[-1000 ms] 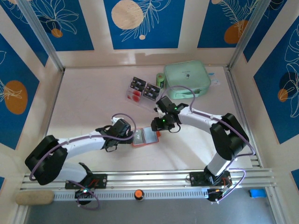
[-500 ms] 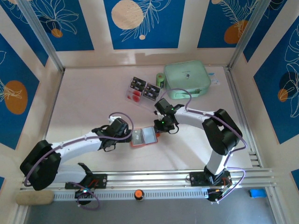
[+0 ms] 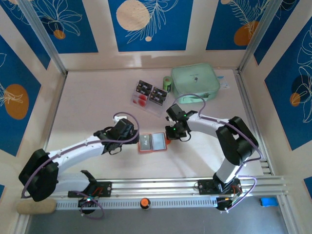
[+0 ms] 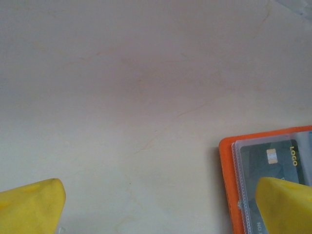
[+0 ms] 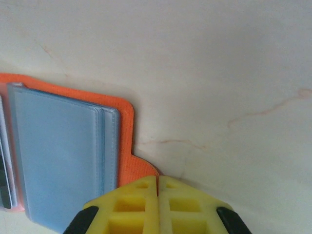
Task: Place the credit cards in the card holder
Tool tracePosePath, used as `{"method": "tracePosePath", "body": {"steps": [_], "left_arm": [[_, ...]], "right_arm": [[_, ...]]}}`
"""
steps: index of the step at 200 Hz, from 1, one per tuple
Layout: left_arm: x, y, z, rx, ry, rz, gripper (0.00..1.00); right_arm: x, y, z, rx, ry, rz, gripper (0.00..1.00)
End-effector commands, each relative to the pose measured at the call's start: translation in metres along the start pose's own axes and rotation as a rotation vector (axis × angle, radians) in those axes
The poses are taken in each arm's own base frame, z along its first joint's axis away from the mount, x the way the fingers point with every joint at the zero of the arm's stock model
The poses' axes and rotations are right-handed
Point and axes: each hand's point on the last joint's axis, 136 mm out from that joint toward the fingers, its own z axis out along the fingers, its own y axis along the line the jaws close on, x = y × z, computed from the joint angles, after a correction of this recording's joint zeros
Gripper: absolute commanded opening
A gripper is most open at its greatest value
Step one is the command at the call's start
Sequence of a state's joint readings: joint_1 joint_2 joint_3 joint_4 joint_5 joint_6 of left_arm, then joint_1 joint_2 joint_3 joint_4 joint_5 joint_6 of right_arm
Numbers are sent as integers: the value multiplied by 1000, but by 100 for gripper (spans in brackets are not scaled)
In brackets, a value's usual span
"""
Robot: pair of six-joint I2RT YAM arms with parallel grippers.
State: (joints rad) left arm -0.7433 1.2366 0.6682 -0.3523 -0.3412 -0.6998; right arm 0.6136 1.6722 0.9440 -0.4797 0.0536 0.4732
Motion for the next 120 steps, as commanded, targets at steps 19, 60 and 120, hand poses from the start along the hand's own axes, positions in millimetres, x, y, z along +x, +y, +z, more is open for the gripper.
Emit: {"method": "tracePosePath", "body": {"steps": [19, 60, 120], "left_arm": [[-19, -15, 0, 35, -35, 23, 100], [-29, -29, 3, 74, -63, 76, 100], [-33, -47, 4, 121, -66, 103, 100]], "right_arm": [[8, -15, -7, 21, -17, 78, 0], [17, -29, -6, 25, -25, 176, 0], [15, -18, -21, -35, -54, 202, 16]]}}
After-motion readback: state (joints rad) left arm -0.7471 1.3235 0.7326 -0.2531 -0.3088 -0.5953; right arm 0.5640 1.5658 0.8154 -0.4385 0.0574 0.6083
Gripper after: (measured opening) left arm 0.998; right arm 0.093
